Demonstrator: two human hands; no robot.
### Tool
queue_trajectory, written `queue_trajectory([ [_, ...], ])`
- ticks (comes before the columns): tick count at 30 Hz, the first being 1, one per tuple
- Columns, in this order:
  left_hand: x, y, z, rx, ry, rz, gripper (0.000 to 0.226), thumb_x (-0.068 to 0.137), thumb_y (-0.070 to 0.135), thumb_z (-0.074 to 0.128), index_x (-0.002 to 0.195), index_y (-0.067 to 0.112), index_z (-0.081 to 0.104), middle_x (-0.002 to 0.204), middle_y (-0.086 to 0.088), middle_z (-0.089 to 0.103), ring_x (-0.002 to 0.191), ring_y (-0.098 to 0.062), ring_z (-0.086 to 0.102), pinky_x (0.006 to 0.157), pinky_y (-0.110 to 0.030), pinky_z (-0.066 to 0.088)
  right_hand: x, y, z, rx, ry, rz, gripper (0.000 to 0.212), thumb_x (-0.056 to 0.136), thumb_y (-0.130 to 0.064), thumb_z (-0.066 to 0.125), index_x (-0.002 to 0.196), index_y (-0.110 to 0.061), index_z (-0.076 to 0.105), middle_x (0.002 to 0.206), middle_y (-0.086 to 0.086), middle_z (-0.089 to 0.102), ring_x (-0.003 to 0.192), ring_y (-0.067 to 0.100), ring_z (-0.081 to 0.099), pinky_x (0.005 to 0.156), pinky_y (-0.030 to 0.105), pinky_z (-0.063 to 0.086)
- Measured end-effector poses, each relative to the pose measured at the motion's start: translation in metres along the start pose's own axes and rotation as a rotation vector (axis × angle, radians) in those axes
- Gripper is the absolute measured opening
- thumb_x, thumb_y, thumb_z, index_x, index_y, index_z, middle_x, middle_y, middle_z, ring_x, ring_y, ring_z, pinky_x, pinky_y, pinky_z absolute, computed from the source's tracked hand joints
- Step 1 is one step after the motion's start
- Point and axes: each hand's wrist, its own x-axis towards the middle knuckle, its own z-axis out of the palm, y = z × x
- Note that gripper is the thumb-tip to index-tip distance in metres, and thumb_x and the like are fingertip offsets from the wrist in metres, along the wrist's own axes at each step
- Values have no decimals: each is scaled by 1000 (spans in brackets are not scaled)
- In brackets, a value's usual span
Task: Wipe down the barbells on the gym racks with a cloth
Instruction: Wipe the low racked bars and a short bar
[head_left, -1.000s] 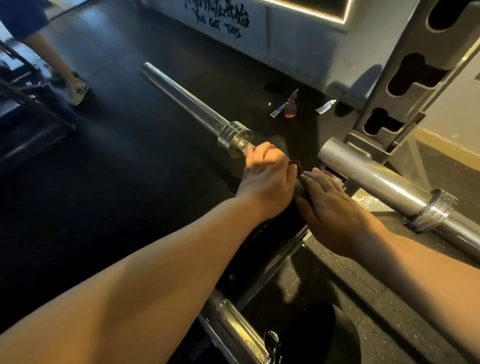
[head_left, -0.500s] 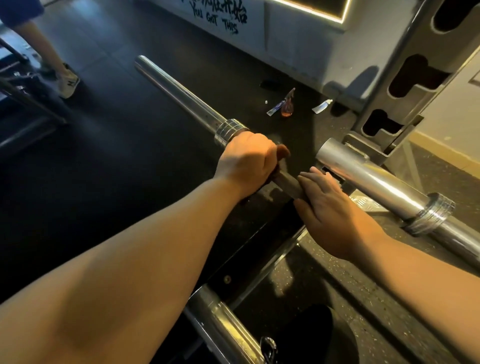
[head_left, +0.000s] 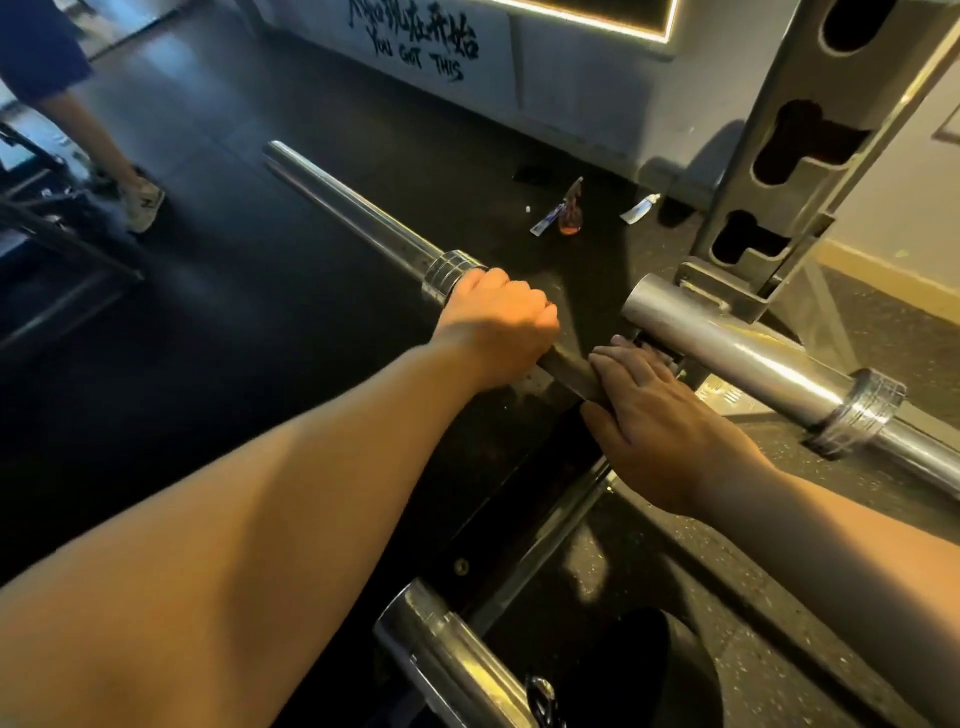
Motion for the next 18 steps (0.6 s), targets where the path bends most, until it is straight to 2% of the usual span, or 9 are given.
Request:
queue_trajectory([
  [2, 18, -4, -13, 38, -150, -43, 18, 104, 35, 50, 109, 22, 61, 112, -4, 65, 106, -28, 59, 93, -47, 42, 0, -1, 0, -8, 8, -4, 58, 105, -45, 35, 158, -22, 27, 165, -1, 24, 156, 12, 4, 124, 30, 2],
  [4, 27, 7, -19, 43, -215, -117, 23, 101, 31, 54, 119, 17, 58, 117, -6, 61, 111, -31, 57, 93, -47, 42, 0, 0, 1, -32, 21, -16, 57, 105, -45, 35, 157, -21, 28, 164, 0, 27, 156, 13, 6, 123, 29, 2],
  [6, 18, 22, -15, -74, -123, -183, 26, 100, 32, 55, 122, 18, 56, 117, -7, 59, 112, -30, 56, 96, -47, 42, 0, 1, 2, -47, 27, -22, 58, 106, -46, 34, 157, -21, 27, 164, 0, 27, 156, 13, 6, 123, 29, 2],
  [8, -9, 34, -3, -402, -49, -174, 23, 106, 33, 42, 122, 22, 54, 124, -7, 56, 123, -30, 50, 107, -46, 34, 1, 2, 3, -31, 13, -9, 59, 105, -47, 35, 158, -23, 25, 165, -1, 24, 156, 12, 4, 124, 31, 4],
  [10, -39, 38, 9, -706, -87, -124, 34, 109, 32, 33, 141, 27, 42, 152, -4, 36, 150, -23, 20, 121, -43, 7, 2, 3, 3, -2, 6, 0, 60, 105, -49, 35, 159, -24, 24, 166, -3, 22, 156, 11, 3, 124, 31, 5],
  [11, -48, 36, 14, -730, -94, -88, 42, 109, 32, 31, 151, 30, 31, 161, 5, 20, 154, -15, -1, 120, -39, -7, 3, 3, 4, 6, 6, 2, 61, 105, -49, 35, 159, -24, 23, 166, -3, 21, 156, 12, 3, 125, 32, 6],
  [13, -57, 27, 23, -675, -78, -33, 52, 109, 33, 33, 158, 37, 17, 164, 19, 2, 152, -11, -19, 115, -36, -14, 3, 2, 4, 11, 4, 8, 62, 105, -48, 37, 159, -23, 23, 167, -2, 20, 156, 13, 3, 125, 33, 7],
  [15, -59, 18, 27, -575, -23, 12, 54, 107, 34, 38, 157, 42, 18, 164, 17, 6, 154, -20, -10, 117, -41, -7, 2, 1, 3, 10, 6, 13, 61, 104, -47, 39, 159, -23, 24, 166, -2, 22, 156, 13, 5, 125, 33, 8],
  [18, -57, 7, 32, -514, 145, 6, 45, 102, 35, 41, 147, 33, 42, 157, 4, 32, 148, -27, 23, 120, -45, 14, 1, -1, 1, 9, 13, 1, 59, 104, -47, 39, 157, -25, 26, 164, -4, 26, 155, 12, 6, 126, 34, 8],
])
